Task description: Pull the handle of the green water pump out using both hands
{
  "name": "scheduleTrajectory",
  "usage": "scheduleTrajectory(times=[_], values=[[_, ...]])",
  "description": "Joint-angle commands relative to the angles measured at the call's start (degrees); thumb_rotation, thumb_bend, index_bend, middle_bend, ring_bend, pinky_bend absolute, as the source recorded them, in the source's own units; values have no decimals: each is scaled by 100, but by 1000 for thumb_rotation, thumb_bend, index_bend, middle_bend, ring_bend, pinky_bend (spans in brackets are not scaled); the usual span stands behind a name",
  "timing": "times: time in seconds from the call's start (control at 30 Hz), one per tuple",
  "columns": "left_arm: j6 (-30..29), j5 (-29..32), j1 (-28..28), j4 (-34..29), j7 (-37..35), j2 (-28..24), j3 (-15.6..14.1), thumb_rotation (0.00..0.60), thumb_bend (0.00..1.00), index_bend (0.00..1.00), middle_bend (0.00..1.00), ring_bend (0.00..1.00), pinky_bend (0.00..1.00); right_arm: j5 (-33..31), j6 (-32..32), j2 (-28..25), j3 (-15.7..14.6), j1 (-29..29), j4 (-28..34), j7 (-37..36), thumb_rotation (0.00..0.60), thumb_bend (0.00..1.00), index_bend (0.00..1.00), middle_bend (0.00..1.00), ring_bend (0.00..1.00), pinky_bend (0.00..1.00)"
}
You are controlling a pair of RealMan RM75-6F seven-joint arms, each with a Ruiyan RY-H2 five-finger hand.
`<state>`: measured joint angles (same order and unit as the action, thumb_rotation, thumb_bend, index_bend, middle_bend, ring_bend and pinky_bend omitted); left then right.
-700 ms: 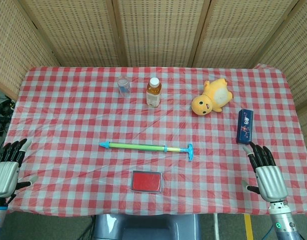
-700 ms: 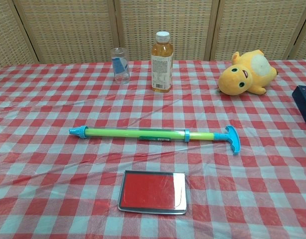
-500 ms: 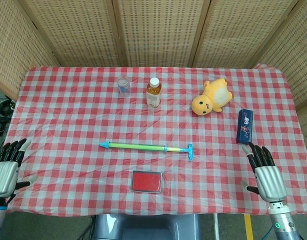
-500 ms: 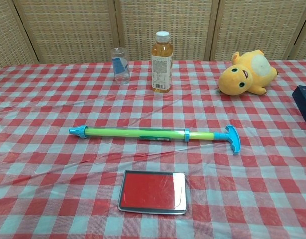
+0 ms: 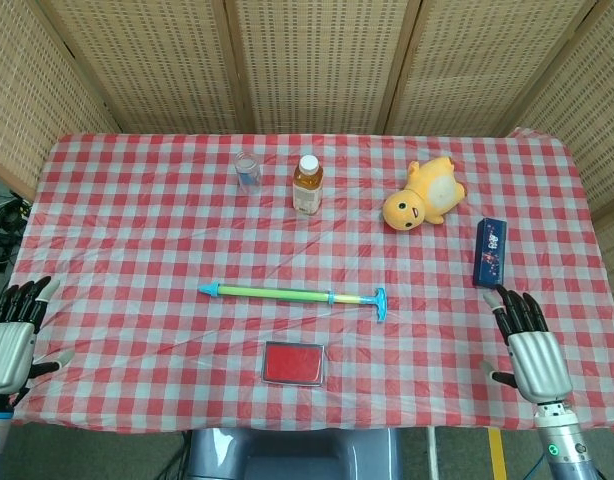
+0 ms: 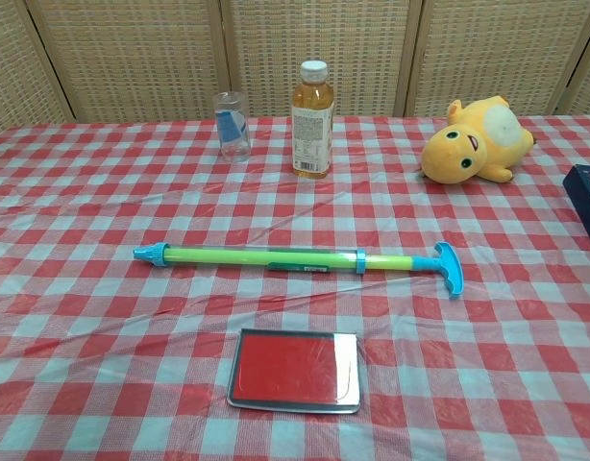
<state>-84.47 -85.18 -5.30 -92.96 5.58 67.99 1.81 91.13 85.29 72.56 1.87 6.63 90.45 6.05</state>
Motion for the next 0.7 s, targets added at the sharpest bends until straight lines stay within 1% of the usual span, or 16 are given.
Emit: scheduleTrajectory(times=[0.03, 0.2, 0.23, 0.27, 0.3, 0.33, 0.37, 0.4, 0.47, 0.5, 0.57, 0.7], values=[[-15, -13, 4, -3, 17, 5, -3, 600, 82, 0, 0, 0, 0, -3, -11, 1, -1, 6, 8, -9, 600, 134, 0, 0, 0, 0], [-15, 9, 6, 9, 5, 17, 9, 600, 82, 0, 0, 0, 0, -29, -34, 43, 62, 54, 32, -9, 600, 132, 0, 0, 0, 1], [-4, 32, 3, 18, -4, 21, 19, 600, 82, 0, 0, 0, 0, -81, -81, 115, 170, 139, 54, 29, 600, 130, 0, 7, 0, 13], [0, 37, 0, 22, -7, 25, 23, 600, 82, 0, 0, 0, 0, -136, -147, 153, 231, 199, 75, 87, 600, 129, 0, 24, 3, 27], [0, 41, -2, 25, -10, 31, 29, 600, 83, 0, 0, 0, 0, -184, -217, 181, 291, 264, 110, 159, 600, 128, 5, 76, 35, 61], [-3, 44, -3, 29, -11, 36, 34, 600, 84, 0, 0, 0, 0, -229, -272, 204, 342, 317, 144, 224, 600, 127, 19, 158, 101, 114], [-8, 48, -3, 34, -13, 45, 41, 600, 87, 0, 0, 0, 0, -265, -333, 240, 409, 391, 176, 295, 600, 128, 38, 260, 200, 175], [-10, 57, -4, 41, -11, 54, 48, 600, 89, 0, 0, 0, 0, -304, -399, 282, 481, 473, 203, 372, 600, 128, 51, 327, 273, 219], [-3, 90, -6, 56, 3, 70, 62, 600, 94, 0, 0, 0, 0, -391, -551, 384, 623, 649, 233, 548, 600, 130, 96, 519, 477, 346], [17, 119, -13, 71, 7, 81, 73, 600, 94, 0, 0, 0, 0, -496, -734, 499, 769, 843, 247, 759, 600, 131, 117, 580, 541, 390], [38, 143, -23, 84, 4, 92, 83, 600, 94, 0, 0, 0, 0, -707, -945, 649, 915, 1033, 266, 1025, 600, 140, 200, 752, 710, 521], [77, 186, -42, 130, -32, 104, 106, 600, 95, 0, 0, 0, 0, -1198, -1453, 918, 1091, 1412, 300, 1619, 600, 172, 301, 917, 865, 647]])
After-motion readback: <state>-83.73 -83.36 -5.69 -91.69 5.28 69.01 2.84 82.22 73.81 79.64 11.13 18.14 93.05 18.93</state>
